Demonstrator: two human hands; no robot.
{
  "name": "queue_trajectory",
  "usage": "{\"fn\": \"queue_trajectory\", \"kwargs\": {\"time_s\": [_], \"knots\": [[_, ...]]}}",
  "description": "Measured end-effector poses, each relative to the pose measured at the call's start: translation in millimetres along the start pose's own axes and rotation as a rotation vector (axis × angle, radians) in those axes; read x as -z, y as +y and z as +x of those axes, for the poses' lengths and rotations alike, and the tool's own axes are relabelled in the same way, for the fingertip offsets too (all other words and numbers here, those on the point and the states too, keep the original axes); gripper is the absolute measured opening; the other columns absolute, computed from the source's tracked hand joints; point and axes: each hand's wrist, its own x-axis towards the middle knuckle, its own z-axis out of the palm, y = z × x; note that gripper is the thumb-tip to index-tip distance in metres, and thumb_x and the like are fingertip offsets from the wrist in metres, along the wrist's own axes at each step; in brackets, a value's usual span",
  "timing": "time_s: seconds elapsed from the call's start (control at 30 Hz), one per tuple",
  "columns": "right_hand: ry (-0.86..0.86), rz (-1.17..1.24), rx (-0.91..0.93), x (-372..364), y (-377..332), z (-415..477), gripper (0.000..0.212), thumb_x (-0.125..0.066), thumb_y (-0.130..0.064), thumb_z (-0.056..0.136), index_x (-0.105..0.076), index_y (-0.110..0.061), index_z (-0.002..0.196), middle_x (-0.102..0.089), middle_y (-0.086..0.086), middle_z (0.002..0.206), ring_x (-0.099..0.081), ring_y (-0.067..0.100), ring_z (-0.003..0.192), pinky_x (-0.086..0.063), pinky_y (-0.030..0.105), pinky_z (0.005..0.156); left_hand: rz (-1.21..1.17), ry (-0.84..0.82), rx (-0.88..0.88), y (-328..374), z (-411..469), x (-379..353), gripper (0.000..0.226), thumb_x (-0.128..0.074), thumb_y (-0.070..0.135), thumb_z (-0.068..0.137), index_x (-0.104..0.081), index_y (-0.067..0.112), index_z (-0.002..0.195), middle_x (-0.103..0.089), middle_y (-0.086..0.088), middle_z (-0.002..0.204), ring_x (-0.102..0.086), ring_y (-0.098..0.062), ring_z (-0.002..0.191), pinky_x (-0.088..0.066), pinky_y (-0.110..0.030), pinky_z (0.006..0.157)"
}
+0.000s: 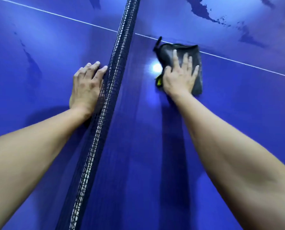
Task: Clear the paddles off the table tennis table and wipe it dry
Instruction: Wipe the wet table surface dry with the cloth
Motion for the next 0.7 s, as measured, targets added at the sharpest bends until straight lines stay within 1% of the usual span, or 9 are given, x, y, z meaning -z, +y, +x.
{"fn": "queue_trajectory", "kwargs": {"time_s": [0.07, 0.17, 0.27, 0.3, 0.37, 0.43, 0.57, 0.63, 0.7], "knots": [[0.006, 0.008, 0.098, -4, -27, -43, 0.066, -0.031, -0.044, 0.097, -0.018, -0.037, 0.161, -0.015, 0.006, 0.170, -0.010, 0.021, 0.157, 0.000, 0.051, 0.126, -0.007, -0.021, 0.006, 2, -3, 2, 0.054, -0.033, 0.028, 0.098, -0.046, 0.014, 0.148, -0.038, -0.014, 0.158, -0.030, -0.039, 0.146, -0.017, -0.047, 0.122], [-0.014, 0.027, 0.200, -5, -35, -103, 0.067, -0.028, -0.043, 0.095, -0.022, -0.036, 0.161, -0.018, 0.006, 0.169, -0.012, 0.020, 0.156, -0.001, 0.050, 0.126, -0.066, -0.086, 0.021, 1, 1, 7, 0.050, -0.041, 0.025, 0.099, -0.049, 0.015, 0.147, -0.038, -0.014, 0.158, -0.031, -0.038, 0.145, -0.018, -0.048, 0.121], [-0.045, 0.076, 0.252, 2, -14, -152, 0.066, -0.032, -0.041, 0.095, -0.023, -0.036, 0.161, -0.020, 0.005, 0.169, -0.011, 0.019, 0.157, -0.001, 0.048, 0.126, -0.333, -0.138, 0.139, 8, 13, 28, 0.056, -0.034, 0.032, 0.095, -0.054, 0.012, 0.143, -0.047, -0.018, 0.151, -0.040, -0.033, 0.141, -0.027, -0.039, 0.118], [-0.053, 0.087, 0.262, 6, -2, -171, 0.066, -0.033, -0.040, 0.096, -0.022, -0.036, 0.161, -0.019, 0.005, 0.169, -0.010, 0.018, 0.157, -0.001, 0.047, 0.127, -0.406, -0.126, 0.193, 15, 15, 36, 0.058, -0.031, 0.032, 0.094, -0.053, 0.011, 0.144, -0.049, -0.018, 0.148, -0.043, -0.031, 0.138, -0.030, -0.036, 0.115], [-0.057, 0.100, 0.258, 13, 26, -211, 0.067, -0.035, -0.040, 0.095, -0.023, -0.036, 0.161, -0.019, 0.004, 0.169, -0.010, 0.017, 0.157, -0.002, 0.047, 0.127, -0.444, -0.040, 0.255, 34, 13, 51, 0.060, -0.027, 0.034, 0.094, -0.052, 0.013, 0.144, -0.052, -0.016, 0.146, -0.048, -0.031, 0.134, -0.034, -0.038, 0.113], [-0.052, 0.104, 0.233, 18, 50, -243, 0.067, -0.038, -0.039, 0.094, -0.025, -0.034, 0.160, -0.021, 0.004, 0.168, -0.012, 0.017, 0.156, -0.004, 0.048, 0.127, -0.400, 0.038, 0.190, 64, 3, 61, 0.058, -0.027, 0.034, 0.094, -0.052, 0.013, 0.142, -0.053, -0.015, 0.143, -0.049, -0.033, 0.131, -0.035, -0.043, 0.112], [-0.084, 0.085, 0.208, 24, 63, -256, 0.068, -0.039, -0.041, 0.092, -0.028, -0.035, 0.160, -0.022, 0.004, 0.168, -0.015, 0.018, 0.156, -0.005, 0.047, 0.126, -0.308, 0.147, -0.123, 127, -26, 53, 0.048, -0.035, 0.025, 0.097, -0.053, 0.013, 0.140, -0.052, -0.012, 0.145, -0.044, -0.034, 0.136, -0.030, -0.045, 0.112], [-0.106, 0.077, 0.231, 26, 62, -249, 0.069, -0.039, -0.044, 0.091, -0.029, -0.036, 0.159, -0.023, 0.004, 0.168, -0.016, 0.018, 0.156, -0.007, 0.049, 0.125, -0.285, 0.156, -0.211, 150, -39, 41, 0.047, -0.036, 0.023, 0.097, -0.054, 0.012, 0.139, -0.053, -0.013, 0.145, -0.044, -0.036, 0.137, -0.030, -0.046, 0.114], [-0.114, 0.083, 0.266, 26, 65, -243, 0.070, -0.038, -0.044, 0.090, -0.029, -0.037, 0.159, -0.025, 0.003, 0.167, -0.015, 0.017, 0.156, -0.006, 0.049, 0.125, -0.268, 0.126, -0.236, 165, -50, 28, 0.047, -0.035, 0.024, 0.097, -0.055, 0.011, 0.138, -0.054, -0.014, 0.144, -0.046, -0.036, 0.136, -0.030, -0.047, 0.113]]}}
